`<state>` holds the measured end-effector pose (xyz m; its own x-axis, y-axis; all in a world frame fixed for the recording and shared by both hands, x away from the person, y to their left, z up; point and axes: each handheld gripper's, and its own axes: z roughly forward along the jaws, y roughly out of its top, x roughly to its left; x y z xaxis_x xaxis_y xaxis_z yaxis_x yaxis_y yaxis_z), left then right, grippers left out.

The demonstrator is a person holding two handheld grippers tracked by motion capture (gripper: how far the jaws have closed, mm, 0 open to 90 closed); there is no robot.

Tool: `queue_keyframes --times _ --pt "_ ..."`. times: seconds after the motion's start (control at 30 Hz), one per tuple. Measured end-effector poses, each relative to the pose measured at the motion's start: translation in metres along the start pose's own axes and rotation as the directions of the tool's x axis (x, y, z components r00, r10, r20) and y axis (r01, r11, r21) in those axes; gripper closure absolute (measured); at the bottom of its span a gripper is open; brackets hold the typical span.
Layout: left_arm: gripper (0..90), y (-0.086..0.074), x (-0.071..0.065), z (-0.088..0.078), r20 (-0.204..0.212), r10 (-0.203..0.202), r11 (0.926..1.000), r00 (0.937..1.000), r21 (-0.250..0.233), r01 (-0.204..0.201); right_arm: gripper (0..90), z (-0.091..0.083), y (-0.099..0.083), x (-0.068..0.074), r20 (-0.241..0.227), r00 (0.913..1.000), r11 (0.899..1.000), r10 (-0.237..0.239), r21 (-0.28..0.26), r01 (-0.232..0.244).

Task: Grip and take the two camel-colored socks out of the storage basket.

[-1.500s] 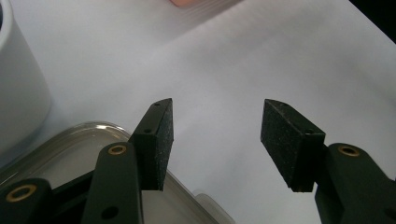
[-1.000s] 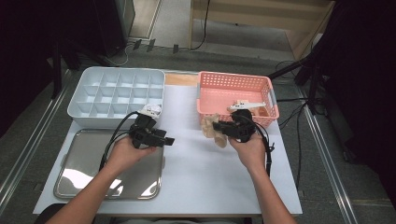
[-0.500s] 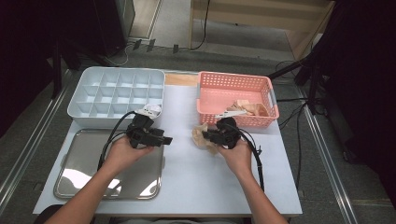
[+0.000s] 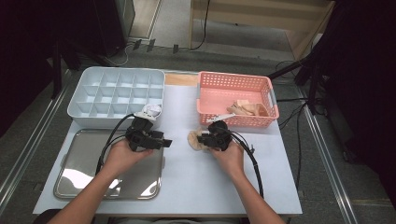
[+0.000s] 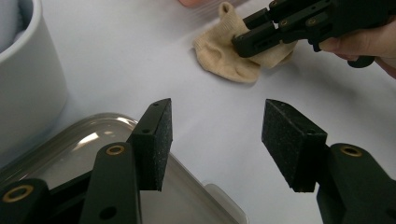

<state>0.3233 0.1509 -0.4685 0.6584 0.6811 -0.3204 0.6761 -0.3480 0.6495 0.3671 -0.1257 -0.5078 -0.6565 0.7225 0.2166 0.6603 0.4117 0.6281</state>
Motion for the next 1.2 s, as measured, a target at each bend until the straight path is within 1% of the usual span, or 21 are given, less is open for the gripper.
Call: queue_keyframes --times 0.17,0.2,0.23,0.27,0.3,0.37,0.4,0.43,0.47,0.5,0.53,0.57,0.63,0.67,0.8,0.97,1.2 --pt "44.3 -0.001 0.001 -0.001 -0.003 -0.004 1.0000 1.0000 0.002 0.004 75.2 0.003 0.000 0.000 -0.002 1.0000 1.000 -0.004 0.004 0.004" --pt "44.3 -0.001 0.001 -0.001 -0.003 -0.005 1.0000 1.0000 0.003 0.005 72.4 0.003 0.000 0.000 -0.010 0.9999 1.000 0.000 0.002 0.000" --pt "44.3 -0.001 0.001 -0.001 -0.003 -0.004 1.0000 1.0000 0.003 0.004 69.9 0.002 0.000 0.000 -0.007 1.0000 1.000 -0.003 0.000 0.003" --pt "44.3 -0.001 0.001 -0.001 -0.003 -0.004 1.0000 1.0000 0.003 0.004 69.9 0.002 0.000 0.000 -0.007 1.0000 1.000 -0.003 0.000 0.003" --pt "44.3 -0.001 0.001 0.000 -0.003 -0.004 1.0000 1.0000 0.002 0.004 66.3 0.001 0.001 0.000 -0.010 0.9999 1.000 -0.006 -0.004 0.006" --pt "44.3 -0.001 0.001 0.000 -0.003 -0.004 1.0000 1.0000 0.002 0.004 65.3 0.000 0.001 0.000 -0.006 0.9999 1.000 -0.015 -0.008 0.015" --pt "44.3 -0.001 0.001 0.000 -0.003 -0.003 1.0000 1.0000 0.002 0.003 63.2 -0.004 0.002 0.001 -0.003 0.9999 1.000 -0.012 -0.014 0.012" --pt "44.3 -0.001 0.001 0.000 -0.003 -0.003 1.0000 1.0000 0.002 0.003 63.2 -0.004 0.002 0.001 -0.003 0.9999 1.000 -0.012 -0.014 0.012" --pt "44.3 -0.001 0.001 0.000 -0.002 -0.001 1.0000 1.0000 0.003 0.001 62.7 -0.006 0.003 0.000 -0.008 0.9997 0.999 -0.022 -0.023 0.022" --pt "44.3 -0.001 0.002 0.000 -0.002 -0.001 1.0000 1.0000 0.003 0.001 62.2 -0.009 0.004 0.001 -0.006 0.9999 1.000 -0.015 -0.026 0.015" --pt "44.4 -0.001 0.002 0.000 -0.001 -0.001 1.0000 1.0000 0.004 0.001 61.6 -0.015 0.006 0.001 -0.016 0.9997 0.999 -0.016 -0.049 0.015" --pt "44.4 -0.001 0.002 0.000 -0.001 -0.001 1.0000 1.0000 0.004 0.001 61.5 -0.018 0.007 0.001 -0.017 0.9998 0.998 -0.012 -0.059 0.011" --pt "44.4 -0.001 0.001 0.001 -0.004 0.001 1.0000 1.0000 0.006 -0.001 61.3 -0.021 0.008 0.001 -0.023 0.9997 0.998 -0.010 -0.064 0.009" --pt "44.4 -0.001 0.001 0.001 -0.002 0.002 1.0000 1.0000 0.006 -0.002 61.3 -0.027 0.010 0.001 -0.023 0.9997 0.997 -0.010 -0.074 0.008" --pt "44.5 0.000 0.001 0.002 -0.002 0.005 1.0000 1.0000 0.007 -0.005 61.6 -0.035 0.013 -0.001 -0.009 0.9999 0.996 -0.013 -0.084 0.012" --pt "44.5 0.000 0.001 0.002 -0.002 0.005 1.0000 1.0000 0.008 -0.005 62.0 -0.046 0.017 -0.006 -0.001 1.0000 0.995 -0.001 -0.103 0.001" --pt "44.5 0.000 0.001 0.002 0.002 0.004 1.0000 1.0000 0.009 -0.004 62.0 -0.060 0.023 -0.010 -0.002 0.9999 0.989 0.015 -0.147 -0.015"
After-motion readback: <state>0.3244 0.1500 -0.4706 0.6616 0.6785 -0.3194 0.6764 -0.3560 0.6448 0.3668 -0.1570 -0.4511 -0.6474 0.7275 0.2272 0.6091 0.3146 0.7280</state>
